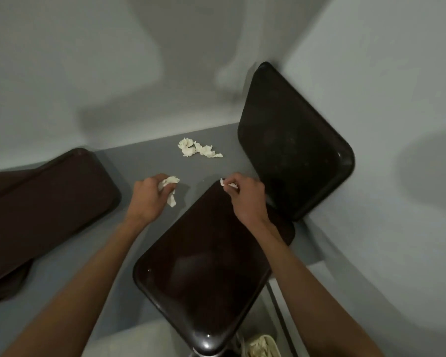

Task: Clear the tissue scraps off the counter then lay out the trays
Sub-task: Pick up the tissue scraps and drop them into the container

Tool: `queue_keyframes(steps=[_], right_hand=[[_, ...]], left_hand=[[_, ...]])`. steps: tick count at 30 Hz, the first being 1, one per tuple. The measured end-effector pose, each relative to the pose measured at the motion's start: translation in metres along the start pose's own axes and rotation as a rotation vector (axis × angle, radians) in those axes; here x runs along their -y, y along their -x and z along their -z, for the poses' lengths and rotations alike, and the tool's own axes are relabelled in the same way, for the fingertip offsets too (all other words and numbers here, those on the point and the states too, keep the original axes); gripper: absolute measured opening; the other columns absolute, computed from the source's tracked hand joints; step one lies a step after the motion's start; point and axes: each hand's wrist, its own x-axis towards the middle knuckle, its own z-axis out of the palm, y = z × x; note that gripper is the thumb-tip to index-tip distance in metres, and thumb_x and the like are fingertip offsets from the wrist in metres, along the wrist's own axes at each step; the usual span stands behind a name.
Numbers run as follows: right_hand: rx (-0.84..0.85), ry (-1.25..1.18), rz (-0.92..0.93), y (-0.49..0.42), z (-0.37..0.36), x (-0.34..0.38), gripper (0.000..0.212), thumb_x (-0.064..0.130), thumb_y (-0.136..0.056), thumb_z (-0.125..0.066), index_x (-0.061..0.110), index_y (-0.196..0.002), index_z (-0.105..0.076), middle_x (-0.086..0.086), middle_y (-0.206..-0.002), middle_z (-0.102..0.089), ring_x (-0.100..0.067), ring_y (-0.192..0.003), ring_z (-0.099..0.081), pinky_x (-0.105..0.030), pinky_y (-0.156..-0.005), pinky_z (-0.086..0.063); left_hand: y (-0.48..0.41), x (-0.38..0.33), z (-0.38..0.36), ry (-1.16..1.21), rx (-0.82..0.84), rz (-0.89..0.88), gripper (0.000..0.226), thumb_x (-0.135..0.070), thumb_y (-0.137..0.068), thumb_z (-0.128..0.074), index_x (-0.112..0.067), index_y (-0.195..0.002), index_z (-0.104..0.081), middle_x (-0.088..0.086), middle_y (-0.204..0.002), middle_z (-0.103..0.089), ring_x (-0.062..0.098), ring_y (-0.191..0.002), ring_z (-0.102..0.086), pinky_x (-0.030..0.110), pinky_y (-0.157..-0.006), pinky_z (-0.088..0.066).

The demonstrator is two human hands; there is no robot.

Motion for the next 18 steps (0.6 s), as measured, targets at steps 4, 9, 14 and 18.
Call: queue_keyframes(steps=[4, 9, 14, 18], right_hand=[[-0.074, -0.103, -0.024, 0.083, 0.020, 0.001, 0.013, 0.023, -0.096, -0.074, 0.024, -0.109, -0.075, 0.017, -0.102, -0.073, 0.008, -0.090, -0.063, -0.006, -0.086, -0.045], [-0.194, -0.162, -0.142, 0.176, 0.036, -0.012, 0.009, 0.027, -0.097, -0.074, 0.029, -0.106, -0.075, 0.022, -0.094, -0.071, 0.011, -0.091, -0.063, -0.006, -0.081, -0.045], [-0.311, -0.208, -0.254, 0.269, 0.050, -0.033, 0.008, 0.029, -0.095, -0.076, 0.027, -0.103, -0.077, 0.013, -0.090, -0.075, 0.001, -0.084, -0.067, -0.006, -0.071, -0.043], [-0.355, -0.261, -0.357, 0.342, 0.059, -0.057, 0.006, 0.027, -0.094, -0.077, 0.028, -0.100, -0.078, 0.015, -0.086, -0.075, 0.000, -0.080, -0.069, -0.009, -0.069, -0.045]], left_hand=[[0.072, -0.041, -0.002, 0.086, 0.031, -0.029, 0.017, -0.031, -0.100, -0.065, -0.019, -0.108, -0.075, -0.004, -0.085, -0.072, 0.012, -0.078, -0.063, 0.022, -0.072, -0.038], [0.148, -0.075, -0.016, 0.182, 0.108, -0.103, 0.016, -0.032, -0.098, -0.068, -0.025, -0.110, -0.074, -0.013, -0.082, -0.072, -0.002, -0.075, -0.065, 0.001, -0.067, -0.039], [0.221, -0.102, -0.026, 0.209, 0.204, -0.189, 0.020, -0.035, -0.097, -0.069, -0.026, -0.113, -0.073, -0.015, -0.086, -0.072, -0.001, -0.080, -0.067, 0.009, -0.072, -0.047], [0.272, -0.124, -0.048, 0.243, 0.280, -0.218, 0.018, -0.031, -0.096, -0.070, -0.026, -0.113, -0.073, -0.013, -0.086, -0.073, 0.001, -0.075, -0.067, 0.029, -0.073, -0.058]])
